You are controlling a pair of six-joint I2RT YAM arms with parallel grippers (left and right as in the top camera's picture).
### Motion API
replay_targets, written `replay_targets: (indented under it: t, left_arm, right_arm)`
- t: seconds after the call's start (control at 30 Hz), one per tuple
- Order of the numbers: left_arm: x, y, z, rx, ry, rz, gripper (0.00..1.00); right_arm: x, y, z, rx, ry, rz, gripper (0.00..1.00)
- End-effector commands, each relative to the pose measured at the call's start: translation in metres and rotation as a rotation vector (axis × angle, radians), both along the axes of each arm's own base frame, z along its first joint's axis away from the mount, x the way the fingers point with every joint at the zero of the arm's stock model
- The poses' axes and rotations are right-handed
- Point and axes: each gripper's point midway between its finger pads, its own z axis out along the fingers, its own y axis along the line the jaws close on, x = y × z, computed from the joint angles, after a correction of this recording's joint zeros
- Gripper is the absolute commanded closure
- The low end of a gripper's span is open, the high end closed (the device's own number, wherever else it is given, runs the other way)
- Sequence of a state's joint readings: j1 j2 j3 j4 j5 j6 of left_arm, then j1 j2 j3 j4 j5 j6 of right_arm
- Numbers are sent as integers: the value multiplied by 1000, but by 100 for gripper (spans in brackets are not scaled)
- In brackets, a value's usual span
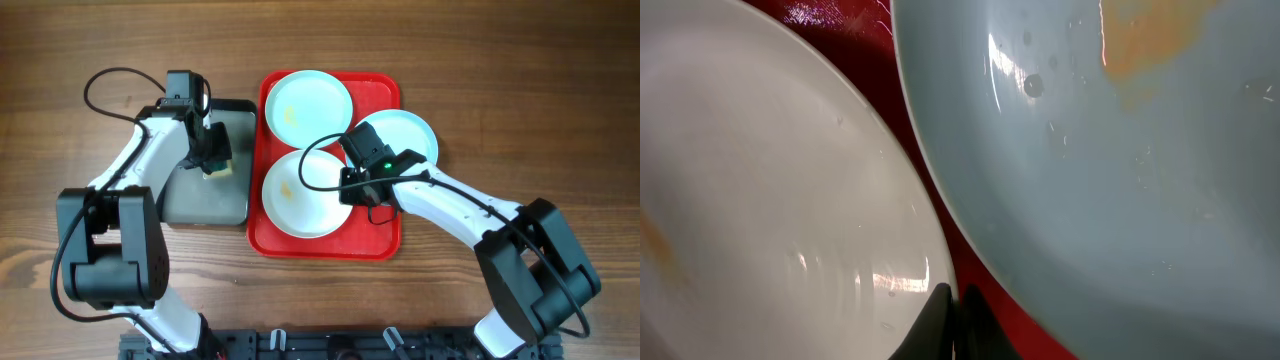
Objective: Clean dirty plates on tray and stack at the side
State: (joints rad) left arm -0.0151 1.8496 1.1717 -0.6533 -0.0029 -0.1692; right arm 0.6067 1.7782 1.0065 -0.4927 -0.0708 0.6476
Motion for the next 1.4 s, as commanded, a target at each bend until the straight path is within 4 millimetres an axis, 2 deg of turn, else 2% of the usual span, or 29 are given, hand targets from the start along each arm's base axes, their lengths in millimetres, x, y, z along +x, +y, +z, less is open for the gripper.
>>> replay_targets:
  t: [0.0,0.23,0.37,0.47,0.6,0.8,0.87,0.97,1.2,1.3,1.37]
  left_arm:
    - [-10,-1,-15,11,27,-9,54]
    - [2,-1,-13,11,-24,-9,59]
    - [6,-1,-11,10,-40,-9,57]
    - [6,-1,-12,10,-38,-9,62]
    - [2,-1,-13,11,-23,-9,59]
    - [-3,-1,-14,11,-2,-9,62]
    - [-4,-1,-14,11,1,-9,66]
    - [-3,-1,-14,11,-4,-10,79]
    - [-3,-1,-14,28,0,-82,81]
    - [-4,0,-14,30,2,-88,96]
    - [-4,0,-10,31,-5,-88,96]
  right_arm:
    - [1,0,5,17,-6,-9,95]
    - [1,0,5,17,-6,-10,95]
    - [1,0,5,17,-6,-9,94]
    - [1,1,5,19,-8,-9,94]
    - [1,1,5,19,-8,-9,94]
    - [1,1,5,19,-8,-9,94]
    - [1,1,5,19,-8,-9,94]
    - [1,1,5,19,-9,-9,94]
    - [1,1,5,19,-8,-9,94]
    - [1,1,5,19,-8,-9,94]
    - [1,1,5,19,-9,-9,94]
